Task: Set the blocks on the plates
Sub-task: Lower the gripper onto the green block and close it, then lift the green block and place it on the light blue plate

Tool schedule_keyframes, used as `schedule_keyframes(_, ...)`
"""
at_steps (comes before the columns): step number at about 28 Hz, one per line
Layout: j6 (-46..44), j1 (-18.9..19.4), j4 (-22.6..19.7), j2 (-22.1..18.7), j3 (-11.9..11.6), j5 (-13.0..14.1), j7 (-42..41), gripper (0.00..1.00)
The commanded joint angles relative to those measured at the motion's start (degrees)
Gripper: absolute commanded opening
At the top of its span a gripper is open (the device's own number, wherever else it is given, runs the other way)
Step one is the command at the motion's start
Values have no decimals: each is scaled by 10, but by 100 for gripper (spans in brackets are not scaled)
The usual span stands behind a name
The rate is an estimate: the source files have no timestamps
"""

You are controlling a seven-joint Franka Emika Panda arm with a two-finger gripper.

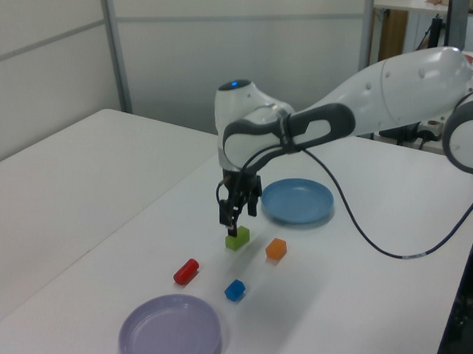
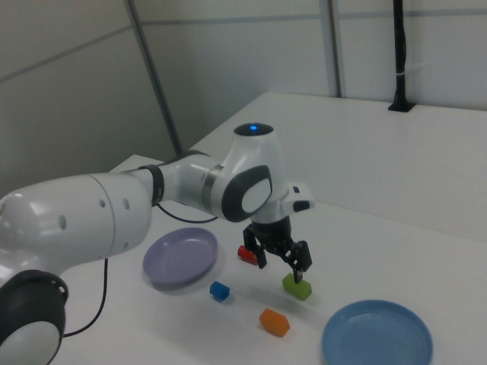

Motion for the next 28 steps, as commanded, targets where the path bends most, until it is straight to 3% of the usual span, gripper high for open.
schedule_keyframes(1, 33, 3, -7, 12, -10, -6, -8, 100)
schedule_keyframes(14, 96, 3, -7, 45, -11, -8, 70, 98)
schedule_keyframes(15, 96, 3, -7, 46, -11, -9, 72, 88)
schedule_keyframes(17, 96, 3, -7, 48, -11, -9, 72, 84)
schedule_keyframes(20, 97, 3, -6, 49, -11, -9, 75, 70)
schedule_keyframes(21, 96, 3, -7, 49, -11, -9, 75, 59)
schedule_keyframes(24, 96, 3, -5, 48, -11, -9, 76, 43)
schedule_keyframes(26, 89, 1, 0, 42, -14, -7, 82, 36)
schedule_keyframes(28, 88, -3, 1, 31, -22, -6, 88, 36)
